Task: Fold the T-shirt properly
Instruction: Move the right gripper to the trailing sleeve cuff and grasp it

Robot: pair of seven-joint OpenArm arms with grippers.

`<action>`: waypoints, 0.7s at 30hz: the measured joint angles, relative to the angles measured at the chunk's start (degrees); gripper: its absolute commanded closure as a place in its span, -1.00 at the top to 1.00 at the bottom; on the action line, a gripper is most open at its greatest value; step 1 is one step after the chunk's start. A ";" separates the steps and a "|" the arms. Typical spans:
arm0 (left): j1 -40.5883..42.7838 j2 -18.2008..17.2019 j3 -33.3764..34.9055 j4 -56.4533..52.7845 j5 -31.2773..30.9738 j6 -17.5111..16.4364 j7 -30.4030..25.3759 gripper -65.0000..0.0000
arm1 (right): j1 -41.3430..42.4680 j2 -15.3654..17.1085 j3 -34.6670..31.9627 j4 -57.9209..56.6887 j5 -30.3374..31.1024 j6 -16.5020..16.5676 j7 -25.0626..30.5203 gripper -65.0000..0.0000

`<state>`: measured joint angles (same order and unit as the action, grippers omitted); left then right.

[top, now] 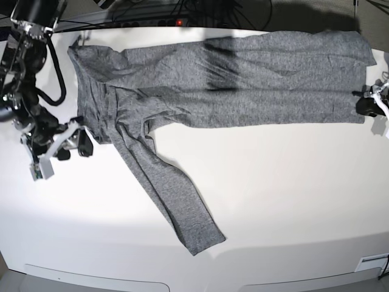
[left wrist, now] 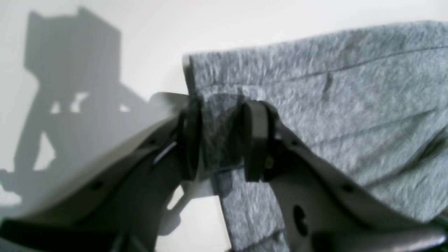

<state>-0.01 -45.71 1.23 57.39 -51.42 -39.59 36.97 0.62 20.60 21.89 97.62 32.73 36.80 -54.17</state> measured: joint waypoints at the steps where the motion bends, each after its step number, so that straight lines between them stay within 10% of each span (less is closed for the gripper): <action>1: -0.02 0.02 0.00 0.00 0.09 0.00 -0.20 -0.38 | 1.66 -0.02 -1.44 -2.34 -0.26 -0.13 0.02 0.16; 13: -0.48 6.99 -0.17 0.26 0.83 -0.04 -5.01 -0.38 | 27.43 -0.11 -22.10 -33.86 -4.79 -0.39 3.17 0.16; 21: -0.81 8.44 -0.42 0.37 2.73 -0.31 -6.23 -0.38 | 37.73 -6.62 -24.57 -51.89 -16.41 -1.55 12.76 0.16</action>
<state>-0.82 -37.28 0.82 57.76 -48.69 -39.90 30.74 38.35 13.98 -2.68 45.74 16.32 35.24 -41.41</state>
